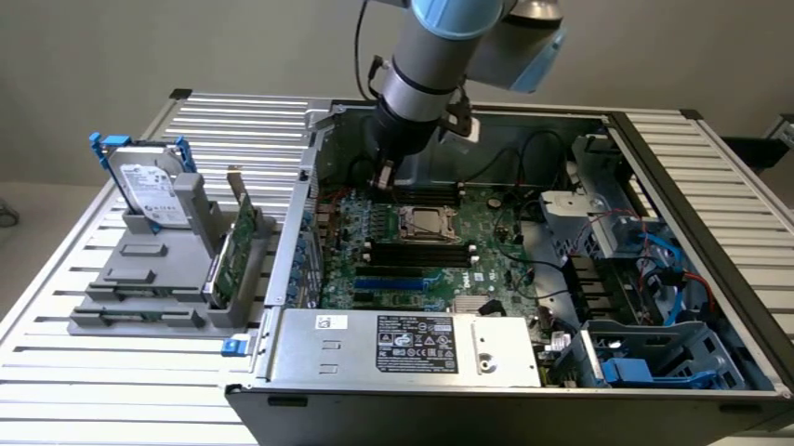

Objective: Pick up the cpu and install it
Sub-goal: 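Close the cpu cover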

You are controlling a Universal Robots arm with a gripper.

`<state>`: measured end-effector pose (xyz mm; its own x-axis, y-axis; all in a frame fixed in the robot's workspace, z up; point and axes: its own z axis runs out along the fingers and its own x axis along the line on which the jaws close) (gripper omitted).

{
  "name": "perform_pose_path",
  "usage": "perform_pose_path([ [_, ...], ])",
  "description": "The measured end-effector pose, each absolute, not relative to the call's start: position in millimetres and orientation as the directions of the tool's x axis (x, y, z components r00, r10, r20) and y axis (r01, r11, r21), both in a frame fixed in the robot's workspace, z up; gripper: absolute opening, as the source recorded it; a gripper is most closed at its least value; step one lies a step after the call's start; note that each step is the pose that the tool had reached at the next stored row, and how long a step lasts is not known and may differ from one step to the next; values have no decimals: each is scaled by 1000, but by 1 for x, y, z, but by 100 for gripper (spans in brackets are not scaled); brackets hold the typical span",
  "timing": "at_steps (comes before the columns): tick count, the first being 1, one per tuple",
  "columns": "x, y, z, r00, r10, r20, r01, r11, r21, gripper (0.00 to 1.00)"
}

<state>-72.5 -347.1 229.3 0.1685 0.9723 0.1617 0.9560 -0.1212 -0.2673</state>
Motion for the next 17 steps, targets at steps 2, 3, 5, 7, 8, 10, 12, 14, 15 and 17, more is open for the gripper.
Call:
perform_pose_path([
  [2, -74, -347, 230, 180, 969, 171, 954, -130, -269, 11],
  [3, -75, -347, 230, 187, 967, 175, 954, -136, -269, 11],
  [5, -77, -347, 230, 197, 964, 180, 952, -144, -270, 11],
  [7, -78, -348, 230, 203, 962, 180, 951, -151, -270, 11],
  [8, -78, -348, 230, 207, 962, 180, 951, -154, -270, 11],
  [10, -79, -348, 229, 216, 960, 180, 949, -163, -270, 11],
  [12, -79, -348, 229, 239, 954, 180, 945, -186, -270, 11],
  [14, -79, -348, 229, 269, 946, 180, 939, -215, -270, 11],
  [15, -79, -348, 228, 284, 942, 180, 935, -230, -270, 11],
  [17, -79, -348, 228, 313, 932, 180, 927, -260, -270, 11],
])
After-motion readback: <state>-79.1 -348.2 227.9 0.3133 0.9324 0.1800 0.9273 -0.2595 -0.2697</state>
